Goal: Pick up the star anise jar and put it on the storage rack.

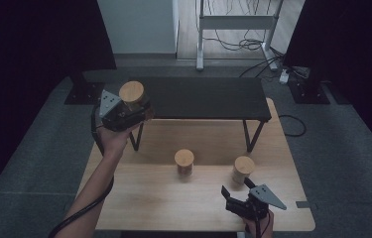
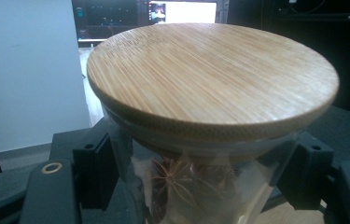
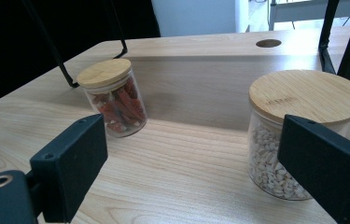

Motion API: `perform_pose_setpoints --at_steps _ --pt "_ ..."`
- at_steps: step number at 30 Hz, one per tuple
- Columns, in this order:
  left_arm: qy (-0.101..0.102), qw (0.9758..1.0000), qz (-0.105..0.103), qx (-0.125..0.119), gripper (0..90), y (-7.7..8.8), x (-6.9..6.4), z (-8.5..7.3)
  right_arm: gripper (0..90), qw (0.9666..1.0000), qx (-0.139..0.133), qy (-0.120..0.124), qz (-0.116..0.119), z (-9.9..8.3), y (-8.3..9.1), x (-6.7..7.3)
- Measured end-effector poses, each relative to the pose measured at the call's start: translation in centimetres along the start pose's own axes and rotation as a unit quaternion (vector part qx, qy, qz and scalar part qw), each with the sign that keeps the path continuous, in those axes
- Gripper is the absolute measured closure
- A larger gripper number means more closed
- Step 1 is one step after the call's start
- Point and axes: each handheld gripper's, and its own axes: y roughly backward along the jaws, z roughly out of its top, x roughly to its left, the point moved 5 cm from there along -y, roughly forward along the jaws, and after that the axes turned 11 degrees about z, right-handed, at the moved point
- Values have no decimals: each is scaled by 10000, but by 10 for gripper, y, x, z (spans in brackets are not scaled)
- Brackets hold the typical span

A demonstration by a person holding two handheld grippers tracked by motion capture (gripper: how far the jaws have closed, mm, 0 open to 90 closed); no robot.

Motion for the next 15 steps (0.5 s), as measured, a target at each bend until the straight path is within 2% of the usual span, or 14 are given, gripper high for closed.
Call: perform_pose_setpoints --at_steps 4,15 --pt "70 10000 36 6 263 -6 2 3 77 10000 53 54 -10 0 -1 1" --pt "-57 9998 130 154 263 -23 2 8 78 9999 80 58 -29 0 -1 -1"
